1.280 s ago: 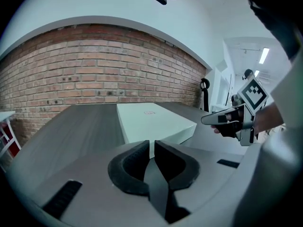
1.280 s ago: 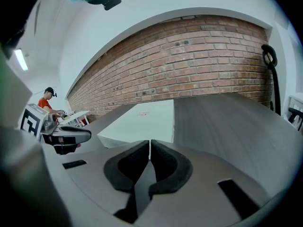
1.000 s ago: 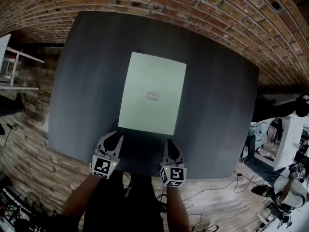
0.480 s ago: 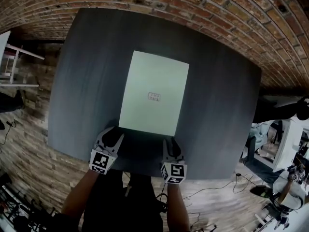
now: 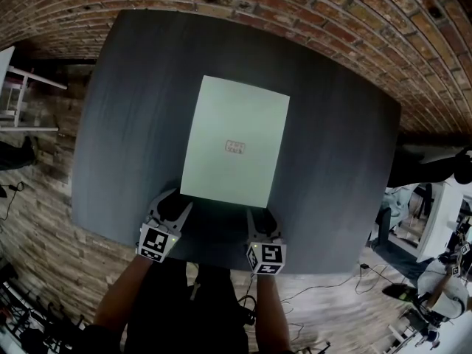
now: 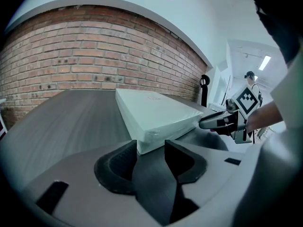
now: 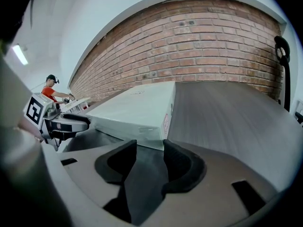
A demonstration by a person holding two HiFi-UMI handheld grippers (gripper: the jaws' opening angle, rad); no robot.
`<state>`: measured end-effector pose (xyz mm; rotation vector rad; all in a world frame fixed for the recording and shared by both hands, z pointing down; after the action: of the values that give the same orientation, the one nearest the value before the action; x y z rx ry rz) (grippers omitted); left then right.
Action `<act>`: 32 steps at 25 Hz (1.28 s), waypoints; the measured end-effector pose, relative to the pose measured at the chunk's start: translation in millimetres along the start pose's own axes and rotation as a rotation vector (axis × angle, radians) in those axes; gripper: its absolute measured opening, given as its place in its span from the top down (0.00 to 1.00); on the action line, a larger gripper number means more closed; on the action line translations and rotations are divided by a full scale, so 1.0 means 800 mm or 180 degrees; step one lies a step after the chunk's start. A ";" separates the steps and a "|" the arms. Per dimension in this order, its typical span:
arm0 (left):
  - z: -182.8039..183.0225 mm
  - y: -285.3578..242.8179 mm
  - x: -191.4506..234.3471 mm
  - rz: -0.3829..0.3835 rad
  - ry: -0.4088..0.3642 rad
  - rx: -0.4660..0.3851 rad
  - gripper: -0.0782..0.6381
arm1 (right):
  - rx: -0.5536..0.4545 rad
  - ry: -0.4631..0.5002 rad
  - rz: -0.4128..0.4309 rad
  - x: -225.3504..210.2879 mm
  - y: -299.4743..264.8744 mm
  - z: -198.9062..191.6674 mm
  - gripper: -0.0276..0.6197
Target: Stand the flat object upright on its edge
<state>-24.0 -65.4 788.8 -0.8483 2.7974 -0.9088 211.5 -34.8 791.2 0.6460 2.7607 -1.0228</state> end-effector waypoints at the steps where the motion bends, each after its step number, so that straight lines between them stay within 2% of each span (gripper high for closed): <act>1: 0.001 -0.001 0.000 -0.0012 0.0005 -0.0002 0.65 | -0.0002 0.0006 0.0005 0.000 0.000 0.001 0.67; 6: 0.003 -0.006 -0.003 -0.0073 0.0035 -0.0005 0.65 | -0.0015 0.0047 -0.0012 -0.002 -0.001 0.001 0.67; 19: 0.003 -0.013 0.000 0.0029 -0.0024 0.0025 0.65 | -0.0117 0.0185 -0.0084 -0.006 -0.003 0.004 0.67; 32: 0.005 -0.003 -0.001 0.0033 0.0066 -0.0027 0.65 | -0.0196 0.0144 -0.0060 0.006 0.003 0.002 0.69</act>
<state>-21.5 -68.8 787.0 -0.8293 2.8226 -0.9100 208.1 -32.5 787.3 0.6435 2.8301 -0.9340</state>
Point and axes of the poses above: the fingertips, and each gripper's own axes: y backward along the fingers, x to its left, z out of its top, the point moved 4 cm from there along y, backward along the fingers, and after that the axes turned 10 degrees about z, right-handed, at the moved point
